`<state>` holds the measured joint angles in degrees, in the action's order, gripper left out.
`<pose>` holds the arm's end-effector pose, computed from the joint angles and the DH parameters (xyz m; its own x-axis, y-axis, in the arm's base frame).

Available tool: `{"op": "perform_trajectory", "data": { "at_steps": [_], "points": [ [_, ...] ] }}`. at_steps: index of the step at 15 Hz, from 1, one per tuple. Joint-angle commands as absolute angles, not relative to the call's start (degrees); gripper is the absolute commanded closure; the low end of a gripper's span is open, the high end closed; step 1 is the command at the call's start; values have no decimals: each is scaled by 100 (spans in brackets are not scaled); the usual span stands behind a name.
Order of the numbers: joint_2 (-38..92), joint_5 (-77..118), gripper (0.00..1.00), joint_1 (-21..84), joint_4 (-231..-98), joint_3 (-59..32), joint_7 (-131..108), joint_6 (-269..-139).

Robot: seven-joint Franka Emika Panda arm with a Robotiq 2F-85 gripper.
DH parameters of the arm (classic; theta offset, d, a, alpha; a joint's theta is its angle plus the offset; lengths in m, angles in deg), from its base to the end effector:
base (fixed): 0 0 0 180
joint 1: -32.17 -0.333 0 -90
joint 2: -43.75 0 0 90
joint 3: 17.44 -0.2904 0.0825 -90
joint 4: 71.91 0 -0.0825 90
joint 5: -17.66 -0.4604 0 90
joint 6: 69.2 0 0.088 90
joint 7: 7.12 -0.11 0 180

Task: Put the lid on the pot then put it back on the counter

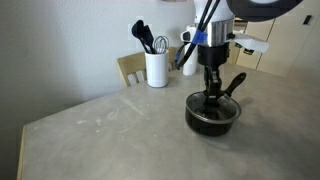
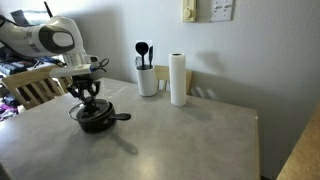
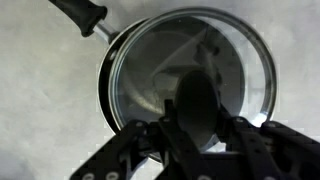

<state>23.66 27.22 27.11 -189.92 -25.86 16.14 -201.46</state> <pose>0.6064 0.1441 0.1738 0.7254 0.6786 -0.1151 0.6846 -0.7287 0.0176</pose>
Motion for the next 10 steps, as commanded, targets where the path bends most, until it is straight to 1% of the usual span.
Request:
{"op": "perform_trajectory", "data": {
  "at_steps": [1, 10],
  "points": [
    [2345, 2718, 86, 2775, -18901, -2576, 1753, -20149],
    [2303, 2683, 86, 2858, -18933, -2545, 1808, -20312]
  ]
}}
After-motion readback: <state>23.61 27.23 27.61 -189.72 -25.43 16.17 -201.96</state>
